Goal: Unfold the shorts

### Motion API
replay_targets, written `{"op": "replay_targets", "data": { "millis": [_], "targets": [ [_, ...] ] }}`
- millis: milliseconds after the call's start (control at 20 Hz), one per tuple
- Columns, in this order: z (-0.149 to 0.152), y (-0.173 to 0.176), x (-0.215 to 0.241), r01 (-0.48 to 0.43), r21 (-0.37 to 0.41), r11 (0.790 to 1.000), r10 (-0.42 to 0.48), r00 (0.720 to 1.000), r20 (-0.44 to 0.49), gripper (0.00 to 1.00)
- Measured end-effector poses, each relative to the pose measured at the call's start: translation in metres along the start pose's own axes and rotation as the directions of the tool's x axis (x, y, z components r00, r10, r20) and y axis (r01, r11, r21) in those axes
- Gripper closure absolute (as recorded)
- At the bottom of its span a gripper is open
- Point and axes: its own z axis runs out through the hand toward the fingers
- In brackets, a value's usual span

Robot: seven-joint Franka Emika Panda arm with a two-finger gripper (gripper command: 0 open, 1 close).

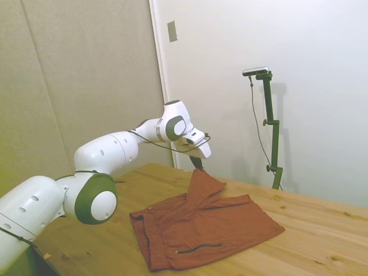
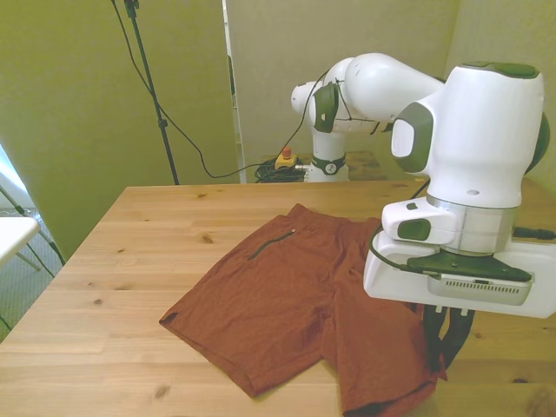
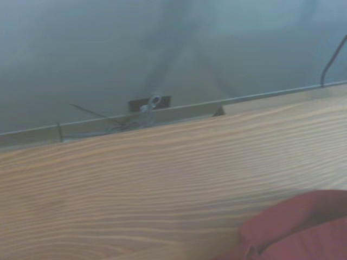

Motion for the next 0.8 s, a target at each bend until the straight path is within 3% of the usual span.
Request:
{"op": "replay_targets", "data": {
  "millis": [500,800],
  "targets": [
    [-0.01,-0.004,0.003,0.063,0.085,0.994,-0.067,0.996,0.052,0.0],
    [-0.044,-0.002,0.0,0.071,0.05,0.996,-0.075,0.994,0.084,0.0]
  ]
}}
